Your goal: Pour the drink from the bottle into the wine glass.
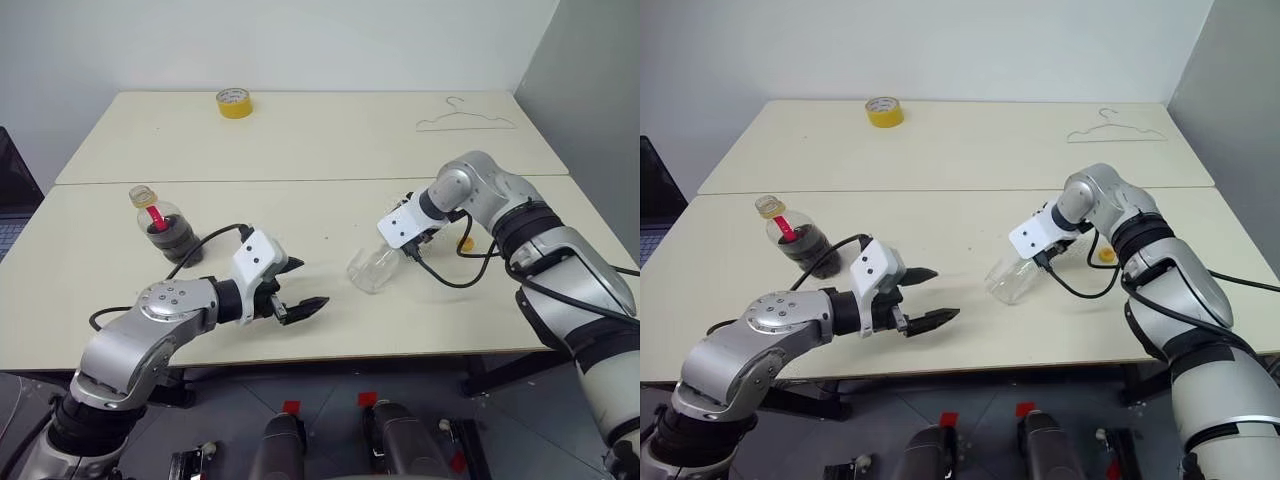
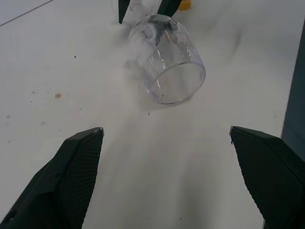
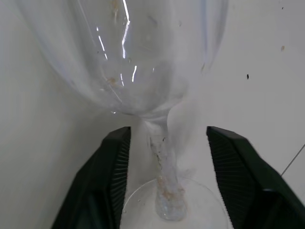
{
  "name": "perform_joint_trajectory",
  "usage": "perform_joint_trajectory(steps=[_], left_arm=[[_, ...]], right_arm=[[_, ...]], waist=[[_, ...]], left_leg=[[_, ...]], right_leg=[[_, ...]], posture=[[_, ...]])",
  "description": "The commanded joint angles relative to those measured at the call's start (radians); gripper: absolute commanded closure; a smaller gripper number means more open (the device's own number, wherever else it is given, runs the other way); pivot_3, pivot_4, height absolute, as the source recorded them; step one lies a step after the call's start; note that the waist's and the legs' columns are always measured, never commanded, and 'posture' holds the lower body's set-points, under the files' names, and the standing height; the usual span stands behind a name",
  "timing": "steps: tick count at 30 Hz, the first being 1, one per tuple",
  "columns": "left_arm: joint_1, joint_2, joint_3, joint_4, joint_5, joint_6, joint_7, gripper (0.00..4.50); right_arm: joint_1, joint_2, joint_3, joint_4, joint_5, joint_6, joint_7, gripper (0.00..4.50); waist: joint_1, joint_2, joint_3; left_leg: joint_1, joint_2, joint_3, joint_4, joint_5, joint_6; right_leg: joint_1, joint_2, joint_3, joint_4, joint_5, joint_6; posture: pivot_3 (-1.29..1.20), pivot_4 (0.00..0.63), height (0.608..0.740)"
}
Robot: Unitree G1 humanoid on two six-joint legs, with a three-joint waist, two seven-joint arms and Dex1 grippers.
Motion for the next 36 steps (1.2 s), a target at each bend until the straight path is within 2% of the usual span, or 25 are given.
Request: perform_joint_trajectory(steps=[1,4,13,21,27,36], left_arm=[[0.003,0.004,0.031,-0.041,-0.001,-0.004,0.0,0.0],[0.002,0.007,0.034,-0.038,-0.001,-0.005,-0.002,0.0],[0.003,0.008,0.065,-0.021,-0.008,-0.017,-0.011,0.0],[0.022,0.006,0.133,-0.03,-0.026,-0.017,-0.018,0.0],[0.033,-0.013,0.179,-0.036,-0.03,-0.031,-0.011,0.0],[0.088,-0.056,0.242,-0.05,-0.039,-0.06,0.026,0.0]], right_arm=[[-0.036,-0.006,0.003,0.035,-0.021,-0.018,-0.018,3.45],[-0.033,-0.005,0.001,0.038,-0.028,-0.026,-0.021,4.39],[0.021,-0.024,-0.041,-0.015,0.028,-0.04,0.004,4.41],[0.074,-0.028,-0.126,-0.075,0.129,0.032,0.033,4.41],[0.143,-0.002,-0.258,-0.179,0.271,0.204,0.01,4.41],[0.291,0.126,-0.455,-0.45,0.464,0.568,-0.19,4.41]], waist=[[0.0,0.0,0.0],[0.0,0.0,0.0],[0.0,0.0,0.0],[-0.001,0.0,0.0],[-0.001,0.0,0.0],[0.001,0.0,0.0]], left_leg=[[0.0,0.0,0.0,0.0,0.0,0.0],[0.0,0.0,0.0,0.0,0.0,0.0],[0.0,0.0,0.0,0.0,0.0,0.0],[0.001,0.0,-0.001,0.0,0.0,0.0],[0.001,0.0,-0.001,0.001,0.0,0.0],[0.0,0.0,-0.001,0.001,0.0,0.0]], right_leg=[[0.0,0.0,0.0,0.0,0.0,0.0],[0.0,0.0,0.0,0.0,0.0,0.0],[0.0,0.0,0.0,0.0,0.0,0.0],[0.001,0.0,0.0,0.001,0.001,0.001],[0.001,0.0,0.0,0.001,0.001,0.001],[0.001,0.0,0.0,0.001,0.001,0.001]], posture=[[0.0,0.15,0.74],[0.0,0.15,0.74],[0.0,0.15,0.74],[0.0,0.15,0.74],[0.0,0.15,0.74],[0.0,0.15,0.74]])
